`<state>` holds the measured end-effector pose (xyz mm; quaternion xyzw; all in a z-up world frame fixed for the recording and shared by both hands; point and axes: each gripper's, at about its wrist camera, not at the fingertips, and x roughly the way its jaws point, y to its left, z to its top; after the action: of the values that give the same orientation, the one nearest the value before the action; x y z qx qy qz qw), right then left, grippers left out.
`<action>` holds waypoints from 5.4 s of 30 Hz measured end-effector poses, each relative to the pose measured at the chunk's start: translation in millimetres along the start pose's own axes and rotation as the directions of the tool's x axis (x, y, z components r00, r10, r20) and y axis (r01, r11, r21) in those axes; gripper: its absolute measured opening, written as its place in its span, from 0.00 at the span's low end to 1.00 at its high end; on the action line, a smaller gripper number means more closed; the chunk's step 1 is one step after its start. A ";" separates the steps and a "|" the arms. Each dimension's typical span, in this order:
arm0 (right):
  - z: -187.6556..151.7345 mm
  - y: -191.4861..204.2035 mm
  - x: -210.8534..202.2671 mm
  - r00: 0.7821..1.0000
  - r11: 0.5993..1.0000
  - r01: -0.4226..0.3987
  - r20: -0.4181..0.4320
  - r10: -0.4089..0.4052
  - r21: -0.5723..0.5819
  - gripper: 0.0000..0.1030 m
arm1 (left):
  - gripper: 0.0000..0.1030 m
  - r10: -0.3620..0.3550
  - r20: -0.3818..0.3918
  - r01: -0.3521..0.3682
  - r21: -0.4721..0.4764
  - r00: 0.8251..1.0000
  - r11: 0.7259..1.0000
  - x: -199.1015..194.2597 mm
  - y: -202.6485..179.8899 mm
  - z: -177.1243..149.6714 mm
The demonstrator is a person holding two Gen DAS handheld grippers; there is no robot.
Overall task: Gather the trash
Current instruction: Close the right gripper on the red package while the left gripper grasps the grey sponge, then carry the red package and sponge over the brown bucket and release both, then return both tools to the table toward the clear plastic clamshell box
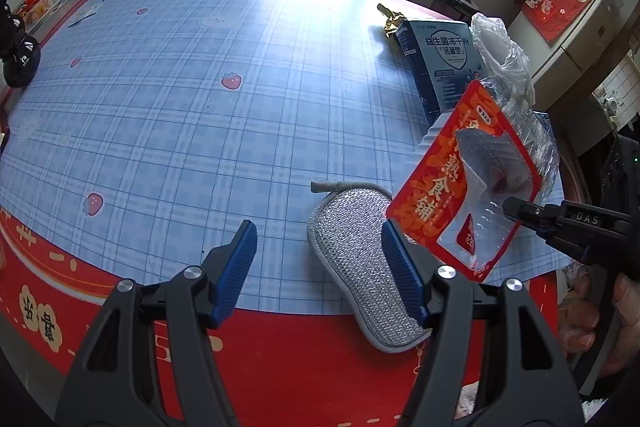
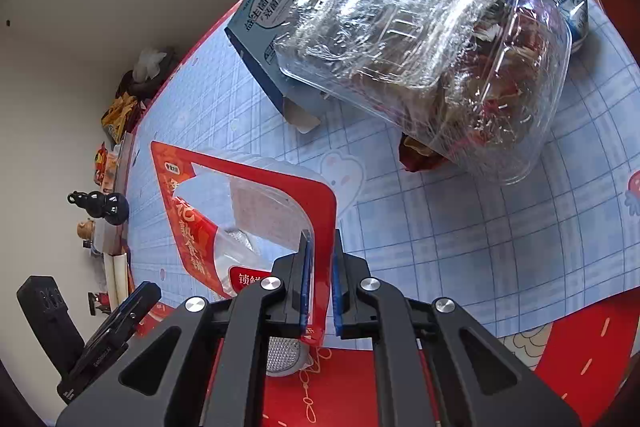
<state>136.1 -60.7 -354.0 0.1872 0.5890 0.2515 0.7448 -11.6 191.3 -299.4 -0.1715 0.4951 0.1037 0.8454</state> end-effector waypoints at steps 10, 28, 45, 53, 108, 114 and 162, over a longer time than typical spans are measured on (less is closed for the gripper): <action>18.2 13.1 -54.5 0.989 0.994 -0.016 0.146 0.032 -0.111 0.09 | 0.64 -0.033 -0.070 0.026 -0.099 0.997 0.995 12.0 3.8 -14.1; 25.4 -34.9 -125.4 0.958 0.986 0.123 0.274 -0.087 -0.115 0.09 | 0.44 -0.170 -0.112 0.109 -0.417 0.979 0.903 66.3 13.0 -33.8; 19.2 -43.5 -132.4 0.957 0.986 0.133 0.273 -0.103 -0.096 0.09 | 0.38 -0.076 -0.075 0.050 -0.305 0.994 0.951 73.4 1.2 -20.6; 18.2 -42.7 -137.2 0.953 0.989 0.119 0.288 -0.089 -0.089 0.09 | 0.17 -0.078 -0.001 0.076 -0.215 0.997 0.974 40.1 -9.3 -1.2; 10.0 -306.1 -439.6 0.510 0.827 0.301 0.653 -0.560 0.475 0.09 | 0.55 -0.613 0.238 0.392 0.587 0.753 0.709 -1.6 -563.3 127.1; 21.1 -301.3 -440.1 0.503 0.843 0.309 0.676 -0.538 0.441 0.09 | 0.86 -0.563 0.312 0.305 0.594 0.766 0.744 -34.1 -516.3 123.8; 118.6 -157.2 -398.8 0.542 0.809 0.562 0.663 -0.516 0.171 0.95 | 0.94 -0.151 0.487 0.022 0.261 0.860 0.965 -115.9 -259.6 149.1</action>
<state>203.9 -422.4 -104.1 0.0522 0.2931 -0.0585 0.9529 141.0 10.5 -82.5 -0.0545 0.2586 0.0443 0.9634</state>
